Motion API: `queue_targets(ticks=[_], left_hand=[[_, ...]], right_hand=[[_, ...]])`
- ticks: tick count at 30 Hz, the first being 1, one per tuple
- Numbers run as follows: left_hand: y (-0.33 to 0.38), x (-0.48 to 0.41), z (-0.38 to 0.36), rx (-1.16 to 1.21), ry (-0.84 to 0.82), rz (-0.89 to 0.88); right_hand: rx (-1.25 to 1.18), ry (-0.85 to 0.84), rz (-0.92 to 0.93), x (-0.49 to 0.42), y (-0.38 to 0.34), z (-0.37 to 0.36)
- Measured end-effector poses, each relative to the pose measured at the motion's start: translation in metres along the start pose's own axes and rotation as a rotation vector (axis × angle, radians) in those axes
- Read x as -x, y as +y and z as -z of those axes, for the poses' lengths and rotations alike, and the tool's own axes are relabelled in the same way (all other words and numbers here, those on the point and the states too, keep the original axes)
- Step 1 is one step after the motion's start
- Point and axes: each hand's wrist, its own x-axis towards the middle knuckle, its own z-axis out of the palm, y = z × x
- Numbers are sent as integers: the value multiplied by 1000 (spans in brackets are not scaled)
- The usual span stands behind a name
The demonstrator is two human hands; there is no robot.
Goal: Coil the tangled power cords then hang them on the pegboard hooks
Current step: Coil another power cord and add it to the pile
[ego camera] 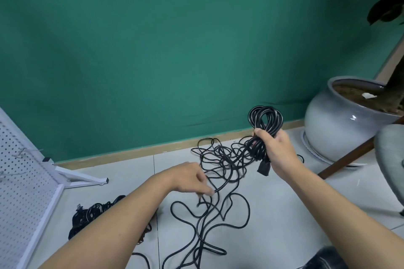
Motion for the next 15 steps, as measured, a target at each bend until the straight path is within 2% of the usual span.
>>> queue_targets(ticks=[5, 9, 12, 15], left_hand=[[-27, 0, 1, -277, -10, 275], [-29, -5, -5, -366, 29, 361], [-16, -12, -13, -292, 92, 230], [10, -18, -16, 61, 216, -88]], right_hand=[[17, 26, 6, -1, -1, 11], [23, -74, 13, 2, 0, 8], [24, -156, 24, 5, 2, -2], [47, -198, 53, 9, 2, -12]])
